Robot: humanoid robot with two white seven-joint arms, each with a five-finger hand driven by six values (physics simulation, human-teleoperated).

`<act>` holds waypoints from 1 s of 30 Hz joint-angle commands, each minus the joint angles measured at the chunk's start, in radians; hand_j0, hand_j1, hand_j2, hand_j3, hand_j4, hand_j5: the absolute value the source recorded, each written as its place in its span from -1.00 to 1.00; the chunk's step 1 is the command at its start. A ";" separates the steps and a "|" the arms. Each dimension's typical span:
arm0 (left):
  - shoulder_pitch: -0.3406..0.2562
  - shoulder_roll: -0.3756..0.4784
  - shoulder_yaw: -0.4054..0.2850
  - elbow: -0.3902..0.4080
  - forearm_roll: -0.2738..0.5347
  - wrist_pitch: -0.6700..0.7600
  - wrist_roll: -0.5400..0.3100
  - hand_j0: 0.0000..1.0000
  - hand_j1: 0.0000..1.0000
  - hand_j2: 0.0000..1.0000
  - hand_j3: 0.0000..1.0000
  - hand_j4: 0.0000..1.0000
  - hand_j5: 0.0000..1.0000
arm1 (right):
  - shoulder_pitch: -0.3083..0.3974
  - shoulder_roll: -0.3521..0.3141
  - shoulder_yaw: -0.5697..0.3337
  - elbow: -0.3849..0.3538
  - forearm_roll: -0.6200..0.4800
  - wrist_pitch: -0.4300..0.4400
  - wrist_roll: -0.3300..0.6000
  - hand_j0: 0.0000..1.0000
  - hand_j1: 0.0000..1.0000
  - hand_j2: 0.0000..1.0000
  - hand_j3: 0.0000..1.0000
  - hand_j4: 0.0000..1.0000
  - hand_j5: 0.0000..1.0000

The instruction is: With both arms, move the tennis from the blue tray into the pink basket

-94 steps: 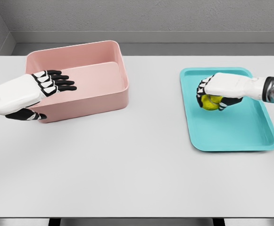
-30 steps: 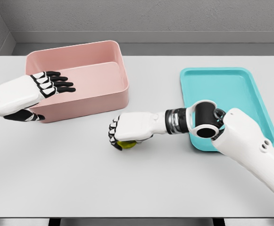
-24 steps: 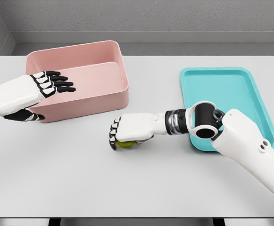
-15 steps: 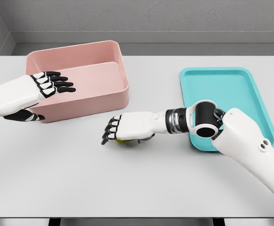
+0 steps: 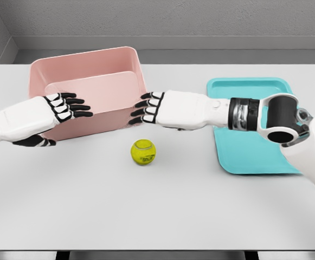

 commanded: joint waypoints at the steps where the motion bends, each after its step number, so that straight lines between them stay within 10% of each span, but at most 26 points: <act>1: 0.000 -0.006 -0.029 0.000 -0.021 0.001 -0.001 1.00 1.00 1.00 1.00 1.00 1.00 | 0.006 -0.050 -0.146 -0.027 -0.019 0.003 -0.001 1.00 1.00 1.00 1.00 1.00 1.00; 10: -0.002 -0.049 -0.080 0.000 -0.062 0.001 -0.036 1.00 1.00 1.00 1.00 1.00 1.00 | 0.397 -0.185 -0.677 -0.016 -0.332 0.003 -0.004 1.00 1.00 1.00 1.00 1.00 1.00; 30: -0.209 -0.250 -0.326 0.049 -0.161 0.001 -0.114 1.00 1.00 1.00 1.00 1.00 1.00 | 0.471 -0.078 -0.680 0.059 -0.335 0.003 -0.001 1.00 1.00 1.00 1.00 1.00 1.00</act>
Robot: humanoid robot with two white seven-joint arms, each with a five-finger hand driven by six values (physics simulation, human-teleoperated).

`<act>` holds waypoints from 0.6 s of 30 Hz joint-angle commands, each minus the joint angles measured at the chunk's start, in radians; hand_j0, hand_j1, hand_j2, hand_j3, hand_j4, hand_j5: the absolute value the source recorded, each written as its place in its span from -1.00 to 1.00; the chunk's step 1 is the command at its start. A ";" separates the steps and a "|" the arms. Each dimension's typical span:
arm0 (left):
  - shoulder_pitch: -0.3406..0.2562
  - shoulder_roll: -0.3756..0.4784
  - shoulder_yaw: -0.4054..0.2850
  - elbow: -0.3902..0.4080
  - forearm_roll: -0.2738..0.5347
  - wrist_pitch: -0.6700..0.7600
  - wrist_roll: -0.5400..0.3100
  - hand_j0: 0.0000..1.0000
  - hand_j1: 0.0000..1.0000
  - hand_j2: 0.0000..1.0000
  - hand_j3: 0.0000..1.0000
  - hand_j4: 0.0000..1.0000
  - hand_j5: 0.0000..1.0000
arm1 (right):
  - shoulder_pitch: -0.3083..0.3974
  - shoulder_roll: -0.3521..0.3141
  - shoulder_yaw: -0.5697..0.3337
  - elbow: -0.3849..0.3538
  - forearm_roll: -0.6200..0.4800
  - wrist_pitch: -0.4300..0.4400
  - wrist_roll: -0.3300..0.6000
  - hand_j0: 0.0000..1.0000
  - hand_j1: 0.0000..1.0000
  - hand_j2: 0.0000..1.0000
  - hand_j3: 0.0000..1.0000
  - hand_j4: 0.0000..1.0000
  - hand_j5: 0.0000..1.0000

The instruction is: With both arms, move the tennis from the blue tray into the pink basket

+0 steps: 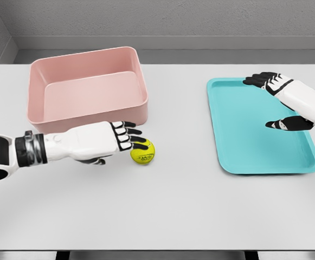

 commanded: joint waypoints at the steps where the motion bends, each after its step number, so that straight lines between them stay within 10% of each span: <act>1: -0.002 -0.023 -0.032 0.051 0.003 0.001 -0.001 1.00 1.00 1.00 1.00 1.00 1.00 | 0.000 0.001 0.000 0.000 -0.008 0.003 -0.001 1.00 1.00 1.00 1.00 1.00 1.00; 18: -0.091 -0.122 -0.110 0.112 -0.029 0.001 -0.001 1.00 1.00 1.00 1.00 1.00 1.00 | 0.002 0.001 0.000 -0.005 -0.009 0.003 -0.001 1.00 1.00 1.00 1.00 1.00 1.00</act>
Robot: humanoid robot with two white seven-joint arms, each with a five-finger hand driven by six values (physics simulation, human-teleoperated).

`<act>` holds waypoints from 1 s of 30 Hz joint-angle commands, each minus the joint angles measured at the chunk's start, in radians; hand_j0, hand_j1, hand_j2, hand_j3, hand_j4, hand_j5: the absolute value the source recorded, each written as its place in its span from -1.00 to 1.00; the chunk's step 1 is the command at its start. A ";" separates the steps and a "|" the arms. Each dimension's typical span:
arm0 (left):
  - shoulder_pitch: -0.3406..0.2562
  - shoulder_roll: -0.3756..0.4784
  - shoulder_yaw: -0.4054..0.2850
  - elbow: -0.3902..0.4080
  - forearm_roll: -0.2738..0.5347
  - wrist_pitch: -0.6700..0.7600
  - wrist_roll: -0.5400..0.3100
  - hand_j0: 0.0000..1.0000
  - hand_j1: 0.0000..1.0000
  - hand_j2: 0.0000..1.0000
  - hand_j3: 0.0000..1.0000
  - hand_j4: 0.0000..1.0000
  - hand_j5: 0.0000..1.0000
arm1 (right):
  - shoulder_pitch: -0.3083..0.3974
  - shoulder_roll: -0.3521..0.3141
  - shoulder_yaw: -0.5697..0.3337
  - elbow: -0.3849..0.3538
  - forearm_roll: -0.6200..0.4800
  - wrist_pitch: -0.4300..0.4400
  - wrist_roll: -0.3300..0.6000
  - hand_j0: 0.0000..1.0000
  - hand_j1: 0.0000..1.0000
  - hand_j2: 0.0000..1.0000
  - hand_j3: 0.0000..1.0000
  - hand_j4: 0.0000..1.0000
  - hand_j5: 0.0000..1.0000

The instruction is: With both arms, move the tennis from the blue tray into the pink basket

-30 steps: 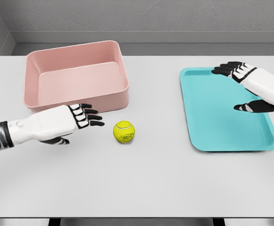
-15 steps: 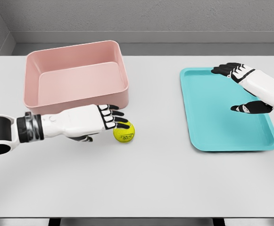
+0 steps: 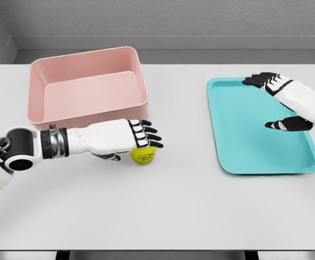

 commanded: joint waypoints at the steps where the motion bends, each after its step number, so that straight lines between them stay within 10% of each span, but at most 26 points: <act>1: -0.002 -0.014 -0.021 0.013 0.001 0.001 0.000 1.00 1.00 1.00 1.00 1.00 1.00 | 0.000 0.000 0.000 0.000 -0.007 0.003 -0.001 1.00 1.00 1.00 1.00 1.00 1.00; 30: -0.028 -0.060 -0.063 0.119 -0.007 0.001 -0.001 0.80 0.80 0.80 0.80 0.80 0.80 | 0.000 -0.002 -0.001 0.001 -0.007 0.003 -0.001 1.00 1.00 1.00 1.00 1.00 1.00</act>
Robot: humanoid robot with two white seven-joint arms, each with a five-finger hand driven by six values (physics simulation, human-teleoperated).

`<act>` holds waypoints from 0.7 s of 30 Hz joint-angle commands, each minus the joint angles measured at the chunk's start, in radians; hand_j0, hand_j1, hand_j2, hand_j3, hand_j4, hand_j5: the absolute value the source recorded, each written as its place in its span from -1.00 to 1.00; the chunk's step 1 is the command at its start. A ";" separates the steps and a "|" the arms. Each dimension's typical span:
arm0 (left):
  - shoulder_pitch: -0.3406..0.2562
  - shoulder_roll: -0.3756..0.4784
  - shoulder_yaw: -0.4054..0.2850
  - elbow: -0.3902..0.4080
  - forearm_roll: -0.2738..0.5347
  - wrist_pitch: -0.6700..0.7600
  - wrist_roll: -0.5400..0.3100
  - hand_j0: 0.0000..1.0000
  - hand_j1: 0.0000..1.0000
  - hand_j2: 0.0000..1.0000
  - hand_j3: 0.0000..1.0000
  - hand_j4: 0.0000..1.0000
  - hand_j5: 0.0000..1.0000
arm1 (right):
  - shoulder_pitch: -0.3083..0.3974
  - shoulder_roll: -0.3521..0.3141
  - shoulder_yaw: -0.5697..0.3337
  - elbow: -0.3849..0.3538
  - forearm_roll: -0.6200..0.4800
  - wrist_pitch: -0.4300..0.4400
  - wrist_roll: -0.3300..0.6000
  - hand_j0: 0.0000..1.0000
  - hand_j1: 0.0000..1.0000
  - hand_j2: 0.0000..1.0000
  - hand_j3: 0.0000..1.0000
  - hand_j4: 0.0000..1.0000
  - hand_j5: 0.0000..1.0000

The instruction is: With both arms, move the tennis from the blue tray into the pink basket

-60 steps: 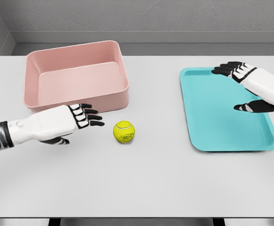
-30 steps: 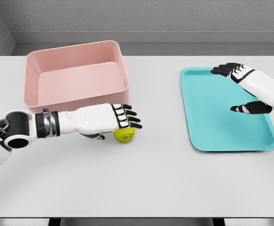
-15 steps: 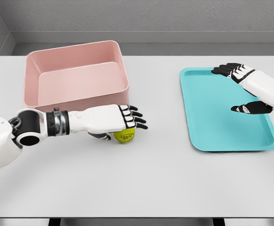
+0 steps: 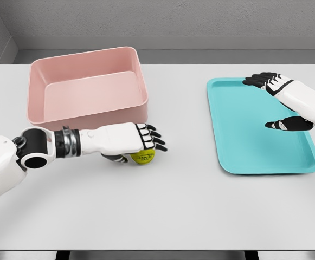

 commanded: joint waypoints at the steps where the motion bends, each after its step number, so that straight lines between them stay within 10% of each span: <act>1: 0.000 0.001 0.001 0.019 0.005 0.001 0.000 0.76 0.76 0.76 0.76 0.76 0.76 | 0.000 -0.001 0.000 0.001 -0.007 0.003 -0.001 1.00 1.00 1.00 1.00 1.00 1.00; 13: -0.003 -0.001 -0.012 0.019 0.011 0.001 -0.049 0.10 0.10 0.10 0.10 0.10 0.10 | 0.000 -0.001 0.000 0.001 -0.007 0.003 -0.001 1.00 1.00 1.00 1.00 1.00 1.00; 21: -0.018 -0.001 -0.012 0.017 0.019 0.001 -0.054 0.06 0.06 0.06 0.06 0.06 0.06 | 0.000 -0.001 0.000 -0.002 -0.009 0.003 -0.001 1.00 1.00 1.00 1.00 1.00 1.00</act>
